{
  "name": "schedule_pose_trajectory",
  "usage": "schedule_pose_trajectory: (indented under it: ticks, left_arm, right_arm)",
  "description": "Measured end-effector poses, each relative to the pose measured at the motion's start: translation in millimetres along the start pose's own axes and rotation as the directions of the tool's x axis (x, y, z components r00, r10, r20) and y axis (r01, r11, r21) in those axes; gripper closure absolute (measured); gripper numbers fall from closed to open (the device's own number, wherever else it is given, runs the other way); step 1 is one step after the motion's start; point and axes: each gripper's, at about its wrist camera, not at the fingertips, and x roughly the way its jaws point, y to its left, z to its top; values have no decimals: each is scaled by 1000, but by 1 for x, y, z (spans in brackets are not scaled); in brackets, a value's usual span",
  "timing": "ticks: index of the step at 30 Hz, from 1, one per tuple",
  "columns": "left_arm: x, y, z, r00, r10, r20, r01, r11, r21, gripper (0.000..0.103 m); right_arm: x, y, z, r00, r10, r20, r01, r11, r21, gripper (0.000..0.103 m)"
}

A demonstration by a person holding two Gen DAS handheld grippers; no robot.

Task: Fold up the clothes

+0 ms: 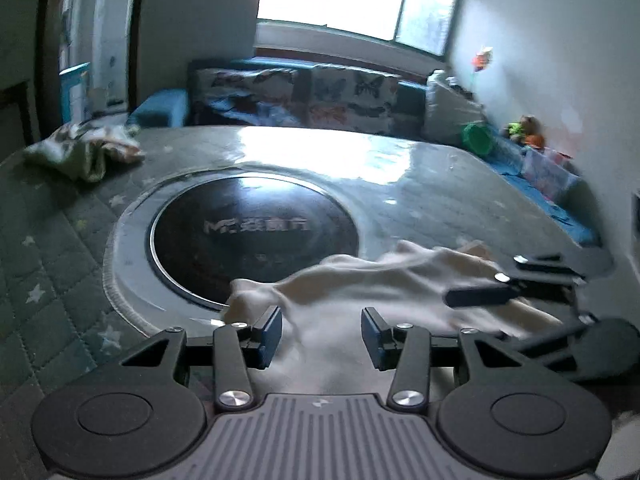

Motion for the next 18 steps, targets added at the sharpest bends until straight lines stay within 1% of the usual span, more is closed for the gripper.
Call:
schedule_pose_trajectory:
  ticks: [1,3,5,7,9,15,18]
  left_arm:
    - [6,4,0,1000,2,-12,-2,1000,-6,56]
    - [15,10,-1,999,13,-33,-13,1000,-18,56]
    - [23,16,-3,998,29,-52,-31,999,-31,56]
    - [21,18,-3,999,21,-50,-23,999,-38,55]
    - [17,18,1,999,13,-35,-14,999,-38,55]
    - [27,9,15,1000,7,-23,-7,999,-32,57]
    - [40,5,21,999,12,-39,-14,999,-37,57]
  right_arm:
    - [3,-1,0,1000,-1,-3,1,1000,8,61]
    - [9,-4,-2,1000,-2,-12,2,1000,23,55]
    - [13,-6,-3,1000,1,-19,0,999,37,54]
    - [12,-9,-1,1000,8,-19,-7,999,51,52]
    - [10,-12,3,1000,8,-14,-7,998,55,47]
    - [16,-30,13,1000,-19,-6,19,996,90,42]
    - [25,-39,14,999,-31,-28,34,993,110,41]
